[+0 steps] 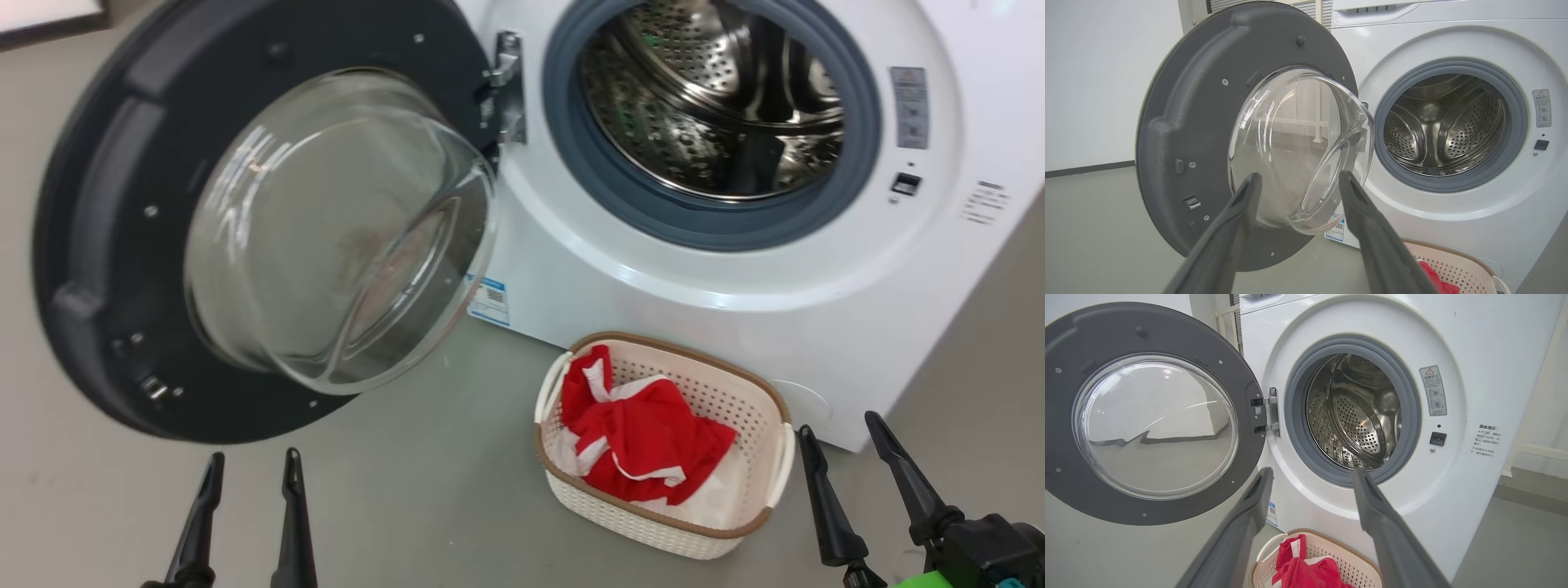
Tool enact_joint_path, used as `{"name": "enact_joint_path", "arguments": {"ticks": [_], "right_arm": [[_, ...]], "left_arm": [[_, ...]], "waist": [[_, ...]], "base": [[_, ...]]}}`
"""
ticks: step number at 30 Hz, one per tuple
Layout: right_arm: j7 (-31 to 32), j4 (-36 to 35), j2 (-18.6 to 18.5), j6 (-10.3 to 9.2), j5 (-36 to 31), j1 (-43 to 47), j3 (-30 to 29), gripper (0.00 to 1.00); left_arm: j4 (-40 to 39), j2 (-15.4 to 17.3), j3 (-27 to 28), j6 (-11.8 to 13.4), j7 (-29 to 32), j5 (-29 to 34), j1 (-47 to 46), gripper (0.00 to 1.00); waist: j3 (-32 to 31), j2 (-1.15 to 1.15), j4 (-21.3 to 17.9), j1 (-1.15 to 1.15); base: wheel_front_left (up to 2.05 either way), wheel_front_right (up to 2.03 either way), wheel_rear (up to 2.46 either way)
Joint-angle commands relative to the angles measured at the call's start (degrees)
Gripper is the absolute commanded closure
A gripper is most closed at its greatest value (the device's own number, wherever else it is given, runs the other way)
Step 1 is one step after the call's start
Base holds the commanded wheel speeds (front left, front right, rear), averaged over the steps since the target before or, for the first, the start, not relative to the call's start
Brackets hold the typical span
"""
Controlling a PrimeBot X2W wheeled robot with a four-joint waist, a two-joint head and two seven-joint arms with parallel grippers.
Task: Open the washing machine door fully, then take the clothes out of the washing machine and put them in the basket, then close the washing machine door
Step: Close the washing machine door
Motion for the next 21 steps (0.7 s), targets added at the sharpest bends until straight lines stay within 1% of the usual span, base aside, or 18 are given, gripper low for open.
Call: {"name": "enact_joint_path", "arguments": {"ticks": [1, 5, 12, 13, 14, 15, 21], "right_arm": [[-0.37, -1.41, -0.87, 0.35, 0.57, -2.58, 1.51, 0.00], [-0.37, -1.30, -0.87, 0.35, 0.58, -2.62, 1.76, 0.00], [-0.37, -0.82, -0.87, 0.35, 0.33, -3.44, 2.36, 0.00], [-0.37, -0.77, -0.87, 0.35, 0.33, -3.41, 2.34, 0.00], [-0.37, -0.73, -0.87, 0.35, 0.34, -3.29, 2.23, 0.00], [-0.37, -0.71, -0.87, 0.35, 0.40, -3.14, 2.13, 0.00], [-0.37, -0.56, -0.87, 0.35, 0.57, -2.77, 1.99, 0.00]], "left_arm": [[-2.19, 0.81, 1.90, 0.63, 0.07, 0.55, -0.55, 0.00], [-2.53, 0.89, 2.10, 0.92, 0.10, 0.40, -0.35, 0.00], [-2.90, 0.97, 2.47, 1.58, -0.18, 0.14, 0.12, 0.00], [-2.85, 1.01, 2.40, 1.64, -0.22, 0.20, 0.06, 0.37], [-2.75, 1.03, 2.33, 1.69, -0.24, 0.24, -0.02, 0.79], [-2.61, 1.12, 2.31, 1.72, -0.23, 0.30, -0.10, 1.00], [-3.86, 1.89, 4.97, 4.50, -1.24, 1.55, -1.65, 1.00]], "waist": [[-0.08, 0.00, 3.36, 0.00], [-0.06, 0.00, 4.35, 0.00], [0.13, 0.00, 4.48, 0.00], [0.06, 0.00, 4.43, 0.00], [-0.02, 0.00, 4.37, 0.00], [-0.07, 0.00, 4.25, 0.00], [0.01, 0.00, 2.70, 0.00]], "base": [[0.00, 0.00, 0.00], [0.00, 0.00, 0.00], [0.00, 0.00, 0.00], [0.00, 0.00, 0.00], [0.00, 0.00, 0.00], [0.00, 0.00, 0.00], [0.00, 0.00, 0.00]]}}
